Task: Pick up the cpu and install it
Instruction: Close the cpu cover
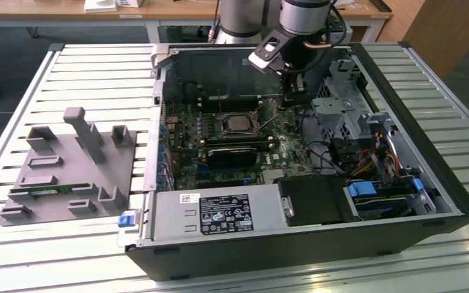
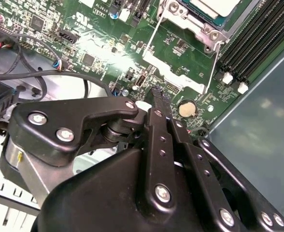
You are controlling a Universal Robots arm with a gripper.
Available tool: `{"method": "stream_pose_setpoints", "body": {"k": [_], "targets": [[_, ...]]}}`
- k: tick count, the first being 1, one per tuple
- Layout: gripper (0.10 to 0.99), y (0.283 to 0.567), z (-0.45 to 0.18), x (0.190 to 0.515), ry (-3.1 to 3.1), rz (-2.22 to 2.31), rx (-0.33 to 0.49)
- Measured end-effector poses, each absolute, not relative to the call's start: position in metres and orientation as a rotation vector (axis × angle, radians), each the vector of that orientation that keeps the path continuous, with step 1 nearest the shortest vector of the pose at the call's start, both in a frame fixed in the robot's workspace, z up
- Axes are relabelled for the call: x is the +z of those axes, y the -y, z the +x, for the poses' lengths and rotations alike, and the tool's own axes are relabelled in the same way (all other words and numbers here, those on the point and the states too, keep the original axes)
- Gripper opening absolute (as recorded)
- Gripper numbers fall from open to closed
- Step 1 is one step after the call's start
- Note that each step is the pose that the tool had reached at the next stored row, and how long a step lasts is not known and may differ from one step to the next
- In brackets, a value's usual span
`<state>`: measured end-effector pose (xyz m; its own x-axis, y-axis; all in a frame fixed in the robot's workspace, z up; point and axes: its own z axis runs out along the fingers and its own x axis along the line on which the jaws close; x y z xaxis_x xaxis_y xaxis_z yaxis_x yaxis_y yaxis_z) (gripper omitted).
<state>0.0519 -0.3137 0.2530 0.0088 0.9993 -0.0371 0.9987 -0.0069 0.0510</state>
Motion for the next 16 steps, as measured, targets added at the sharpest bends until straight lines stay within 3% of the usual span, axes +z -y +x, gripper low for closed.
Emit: {"method": "stream_pose_setpoints", "body": {"k": [16], "targets": [[0.106,0.3121,0.045,0.2438,-2.17,2.185,0.014]]}}
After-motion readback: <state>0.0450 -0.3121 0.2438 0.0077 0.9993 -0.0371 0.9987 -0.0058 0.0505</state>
